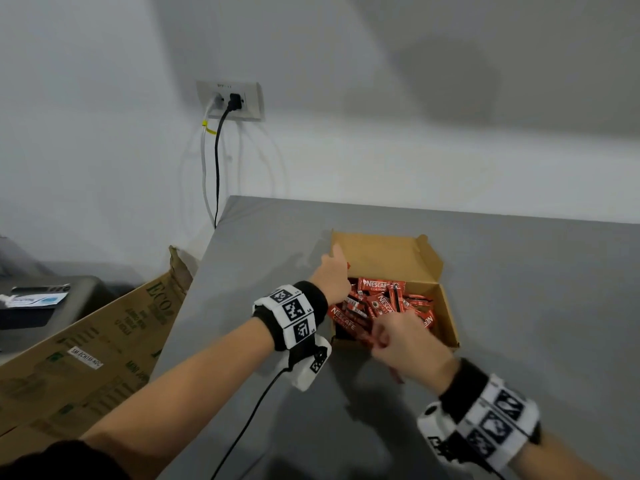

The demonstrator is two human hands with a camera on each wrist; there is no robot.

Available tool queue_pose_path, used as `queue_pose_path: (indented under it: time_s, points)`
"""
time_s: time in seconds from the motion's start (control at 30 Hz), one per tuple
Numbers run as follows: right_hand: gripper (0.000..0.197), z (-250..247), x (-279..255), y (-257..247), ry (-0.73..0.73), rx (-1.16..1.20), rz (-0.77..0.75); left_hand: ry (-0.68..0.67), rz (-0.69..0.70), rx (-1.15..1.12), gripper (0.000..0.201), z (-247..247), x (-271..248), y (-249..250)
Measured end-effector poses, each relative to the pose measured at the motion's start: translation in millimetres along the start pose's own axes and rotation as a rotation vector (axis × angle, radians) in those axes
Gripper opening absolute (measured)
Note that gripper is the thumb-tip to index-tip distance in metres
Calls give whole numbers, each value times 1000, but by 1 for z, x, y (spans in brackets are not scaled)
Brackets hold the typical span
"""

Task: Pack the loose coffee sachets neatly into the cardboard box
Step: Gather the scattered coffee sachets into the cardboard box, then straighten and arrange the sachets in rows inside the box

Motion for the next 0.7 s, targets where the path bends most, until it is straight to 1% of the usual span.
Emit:
queue_pose_path:
  time_s: [0.03,0.07,0.13,0.17,0.23,0.27,0.4,0.47,0.5,0.57,0.6,0.63,0.67,0.7]
  points:
    - [6,-12,-3,9,35,-25,28,4,-4,-8,62,2,1,0]
    - [6,-23,-5,18,101,-39,65,1,0,-22,65,4,2,-1]
    - [11,-40,-2,30,263,-36,108,-2,16,-42,64,8,2,2]
    - [12,-45,1,32,332,-35,117,1,26,-43,58,9,1,5]
    - [10,-45,13,32,390,-25,130,43,42,-3,37,9,-1,9]
    - [10,-42,20,30,389,-19,115,72,45,26,29,7,-2,11]
    - [12,-32,33,23,339,44,69,148,97,94,19,-3,-6,14]
    - [15,-40,27,37,356,82,107,188,123,109,16,-14,-7,7]
    - [17,-45,22,49,388,65,141,215,124,109,18,-20,-7,1]
    - [20,-54,8,80,436,-48,242,247,105,104,24,-25,-4,-14]
    - [24,-53,2,93,421,-124,299,224,84,104,29,-21,-1,-22]
    - [30,-48,-2,102,384,-178,350,171,57,96,34,-14,1,-29]
    - [34,-40,-5,106,346,-164,392,103,32,66,38,-4,4,-35]
    - [36,-30,-6,109,323,-102,420,34,12,16,41,6,5,-38]
Point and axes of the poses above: each hand's wrist, its own x-axis towards the middle knuckle, its own z-axis out of the palm, y = z × x, the point moved 7 cm from there along x, towards the middle knuckle, and after that the axes turned 14 degrees about -z, right-handed, at the moved point
